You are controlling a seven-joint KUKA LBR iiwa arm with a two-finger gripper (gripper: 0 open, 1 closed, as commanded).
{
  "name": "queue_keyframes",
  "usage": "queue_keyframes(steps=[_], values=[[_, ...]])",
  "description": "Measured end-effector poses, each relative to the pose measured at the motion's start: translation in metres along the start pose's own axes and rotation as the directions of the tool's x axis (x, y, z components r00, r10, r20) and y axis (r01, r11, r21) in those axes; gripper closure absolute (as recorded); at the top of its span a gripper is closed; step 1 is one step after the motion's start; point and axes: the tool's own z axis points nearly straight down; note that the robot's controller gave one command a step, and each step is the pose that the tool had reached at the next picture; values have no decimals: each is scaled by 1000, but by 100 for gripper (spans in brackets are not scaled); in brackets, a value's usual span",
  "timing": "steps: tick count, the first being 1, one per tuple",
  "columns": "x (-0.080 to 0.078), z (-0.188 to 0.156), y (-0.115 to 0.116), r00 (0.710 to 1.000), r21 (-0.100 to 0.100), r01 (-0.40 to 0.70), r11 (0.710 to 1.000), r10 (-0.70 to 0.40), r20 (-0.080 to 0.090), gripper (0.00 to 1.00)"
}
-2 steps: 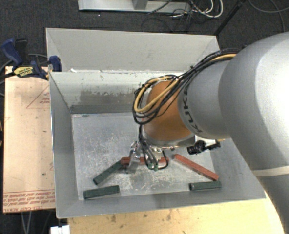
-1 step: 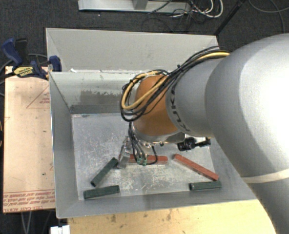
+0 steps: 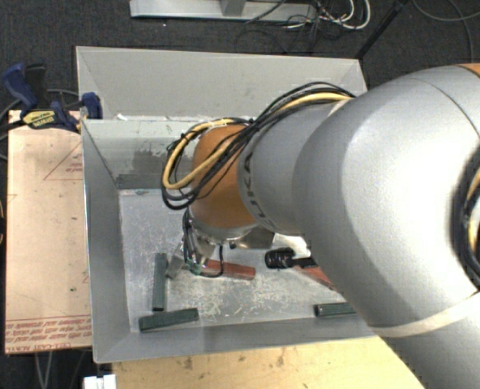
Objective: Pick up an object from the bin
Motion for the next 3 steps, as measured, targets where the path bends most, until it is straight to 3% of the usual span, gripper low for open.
queue_keyframes(steps=[1, 2, 3], values=[[-6, -77, 1, 1000, -4, -26, 1000, 26, 5, 100], [-5, -72, -1, 1000, 3, -25, 1000, 25, 1, 0], [-47, -22, -44, 998, 7, 62, 998, -62, -2, 0]])
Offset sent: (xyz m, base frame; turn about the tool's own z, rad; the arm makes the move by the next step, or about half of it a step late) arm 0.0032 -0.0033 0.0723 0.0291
